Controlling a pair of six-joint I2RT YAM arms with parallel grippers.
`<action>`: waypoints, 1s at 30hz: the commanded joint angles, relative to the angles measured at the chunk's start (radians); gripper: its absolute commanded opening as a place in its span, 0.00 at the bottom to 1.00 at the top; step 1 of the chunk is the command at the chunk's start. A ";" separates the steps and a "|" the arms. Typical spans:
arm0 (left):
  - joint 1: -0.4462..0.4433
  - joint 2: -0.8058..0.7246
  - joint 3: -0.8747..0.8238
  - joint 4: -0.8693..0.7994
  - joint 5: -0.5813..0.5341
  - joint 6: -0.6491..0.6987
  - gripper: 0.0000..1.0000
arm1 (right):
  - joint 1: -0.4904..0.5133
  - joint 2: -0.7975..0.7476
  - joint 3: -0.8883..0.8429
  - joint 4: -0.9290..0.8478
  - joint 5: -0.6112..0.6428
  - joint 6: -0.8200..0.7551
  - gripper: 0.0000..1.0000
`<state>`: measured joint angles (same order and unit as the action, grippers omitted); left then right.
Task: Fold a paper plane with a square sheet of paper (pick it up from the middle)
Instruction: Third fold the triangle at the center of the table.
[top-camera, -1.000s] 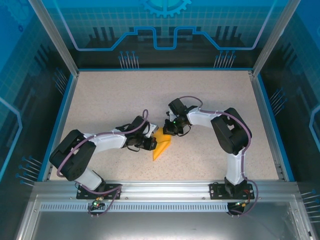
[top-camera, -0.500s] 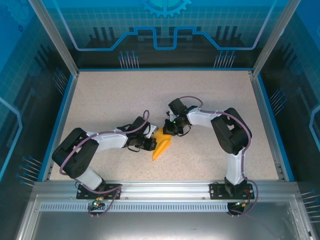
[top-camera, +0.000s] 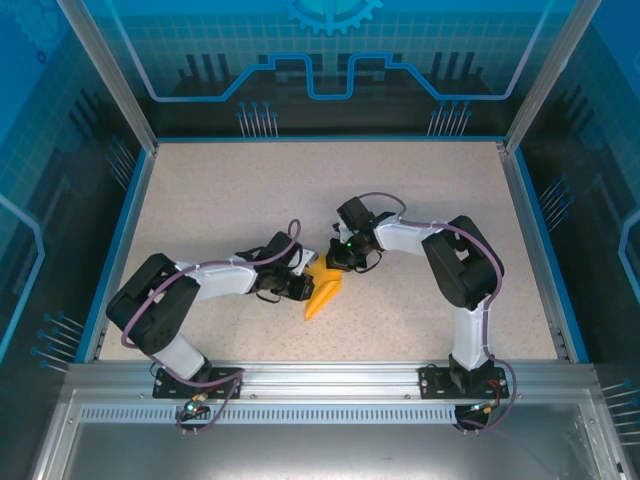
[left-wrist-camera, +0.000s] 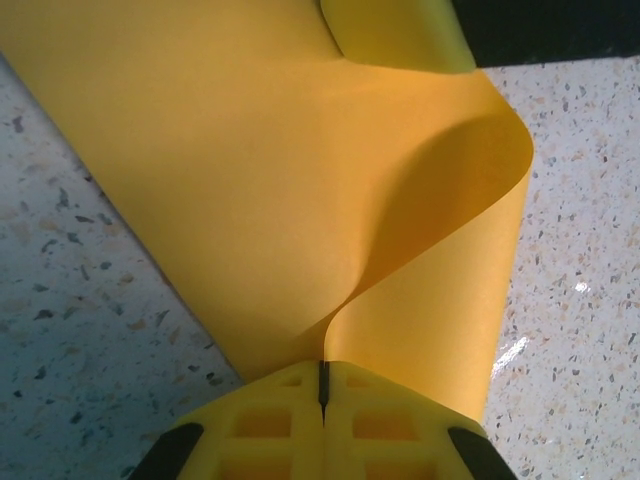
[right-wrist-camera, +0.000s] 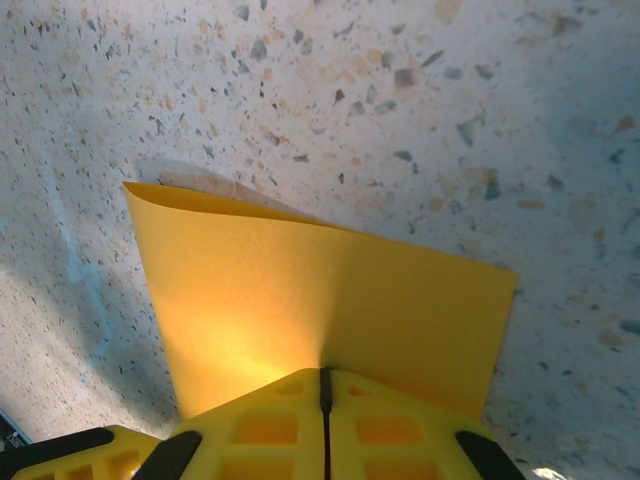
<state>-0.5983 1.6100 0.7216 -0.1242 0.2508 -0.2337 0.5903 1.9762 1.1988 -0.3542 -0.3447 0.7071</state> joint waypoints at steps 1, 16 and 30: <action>0.007 0.031 0.023 -0.028 -0.034 0.013 0.00 | 0.022 0.004 -0.037 -0.025 0.014 0.017 0.07; 0.007 0.036 0.029 -0.048 -0.015 0.020 0.00 | -0.009 -0.404 -0.281 0.079 0.128 0.139 0.09; 0.006 0.058 0.049 -0.066 0.006 0.032 0.00 | 0.372 -0.523 -0.647 0.619 0.299 0.485 0.00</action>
<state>-0.5980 1.6440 0.7639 -0.1490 0.2569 -0.2287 0.9340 1.4403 0.5568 0.1345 -0.1371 1.1034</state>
